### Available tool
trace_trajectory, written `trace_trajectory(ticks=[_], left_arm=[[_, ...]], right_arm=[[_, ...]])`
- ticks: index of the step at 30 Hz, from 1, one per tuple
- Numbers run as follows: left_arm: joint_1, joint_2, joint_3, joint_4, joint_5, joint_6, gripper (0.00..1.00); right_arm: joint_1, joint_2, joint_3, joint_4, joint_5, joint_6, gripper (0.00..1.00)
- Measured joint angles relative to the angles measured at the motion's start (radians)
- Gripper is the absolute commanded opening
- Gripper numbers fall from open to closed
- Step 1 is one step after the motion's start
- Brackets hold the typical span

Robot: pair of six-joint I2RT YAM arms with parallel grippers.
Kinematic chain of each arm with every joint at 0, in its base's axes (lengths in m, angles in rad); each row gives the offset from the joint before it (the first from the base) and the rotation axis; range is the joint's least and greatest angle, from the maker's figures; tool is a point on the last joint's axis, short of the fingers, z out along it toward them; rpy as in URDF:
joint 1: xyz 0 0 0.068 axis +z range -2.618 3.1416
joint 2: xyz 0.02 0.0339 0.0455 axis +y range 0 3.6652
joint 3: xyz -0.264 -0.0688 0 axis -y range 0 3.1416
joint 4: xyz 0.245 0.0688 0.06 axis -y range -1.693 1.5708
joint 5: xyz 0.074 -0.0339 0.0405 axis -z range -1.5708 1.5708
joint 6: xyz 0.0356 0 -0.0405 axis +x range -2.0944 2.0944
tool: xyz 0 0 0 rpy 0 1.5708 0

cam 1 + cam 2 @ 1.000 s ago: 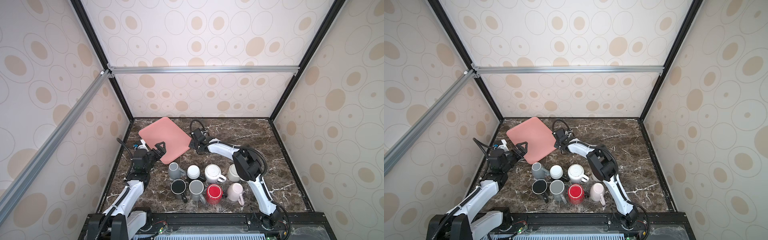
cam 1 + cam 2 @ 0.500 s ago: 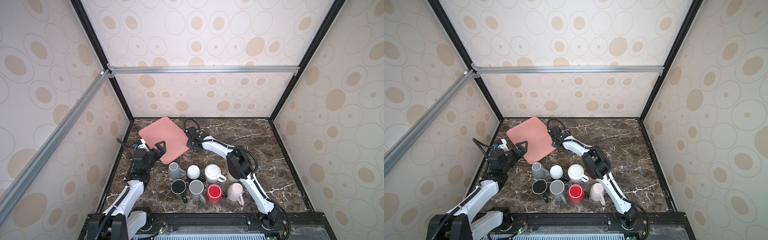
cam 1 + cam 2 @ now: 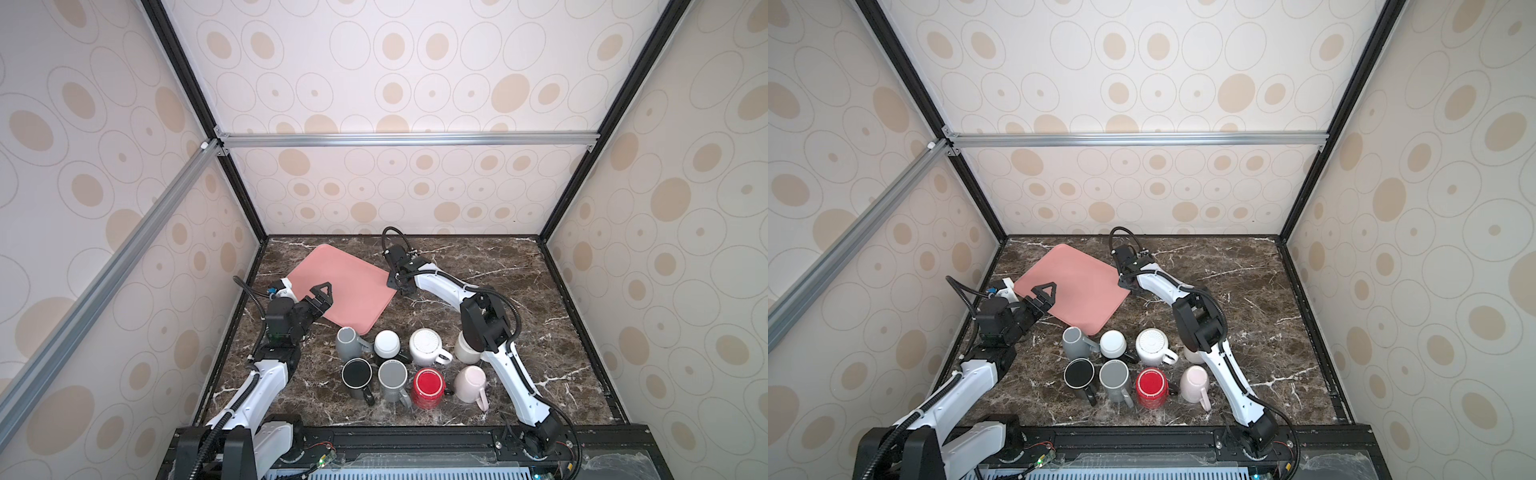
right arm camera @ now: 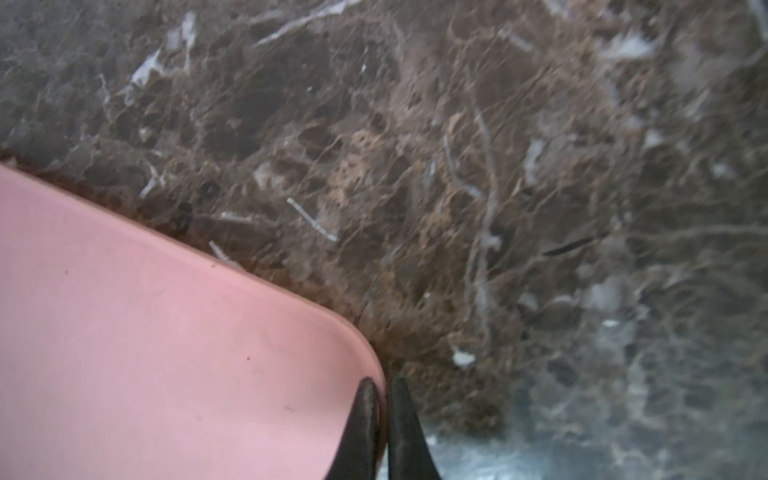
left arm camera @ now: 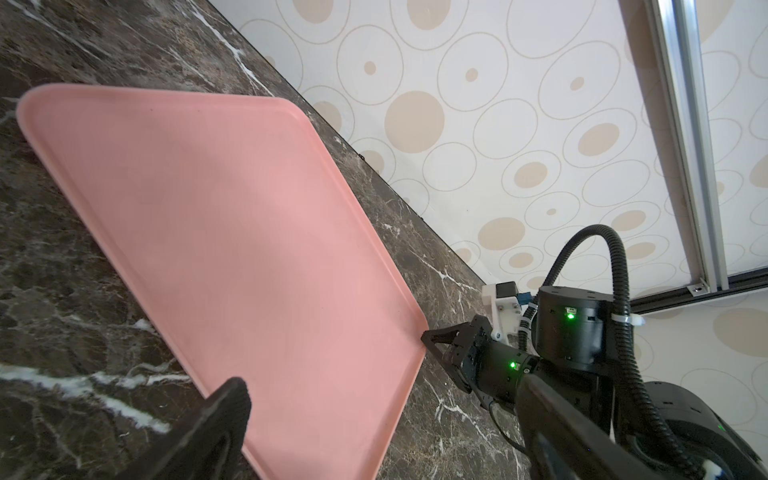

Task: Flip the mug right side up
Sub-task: 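Push the pink tray with the right gripper toward the table center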

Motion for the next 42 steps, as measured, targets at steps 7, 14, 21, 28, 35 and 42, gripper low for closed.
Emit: trace_trajectory(ticks=[7, 14, 21, 28, 35, 42], left_arm=[[0.0, 0.0, 0.0, -0.001, 0.0, 0.0, 0.99], [0.0, 0.0, 0.0, 0.0, 0.005, 0.001, 0.99], [-0.002, 0.003, 0.002, -0.003, 0.011, 0.01, 0.99], [-0.031, 0.008, 0.022, -0.028, 0.009, 0.029, 0.99], [-0.077, 0.008, 0.042, -0.054, -0.004, 0.05, 0.99], [-0.084, 0.008, 0.042, -0.076, -0.011, 0.055, 0.99]], right_arm=[[-0.066, -0.003, -0.005, 0.009, 0.0, -0.138, 0.0], [-0.183, -0.107, -0.151, 0.051, -0.059, -0.355, 0.0], [-0.315, -0.238, -0.281, 0.056, -0.173, -0.552, 0.0], [-0.392, -0.257, -0.287, 0.013, -0.303, -0.717, 0.0], [-0.443, -0.256, -0.254, -0.054, -0.378, -0.798, 0.33], [-0.451, -0.275, -0.285, -0.006, -0.365, -0.658, 0.56]])
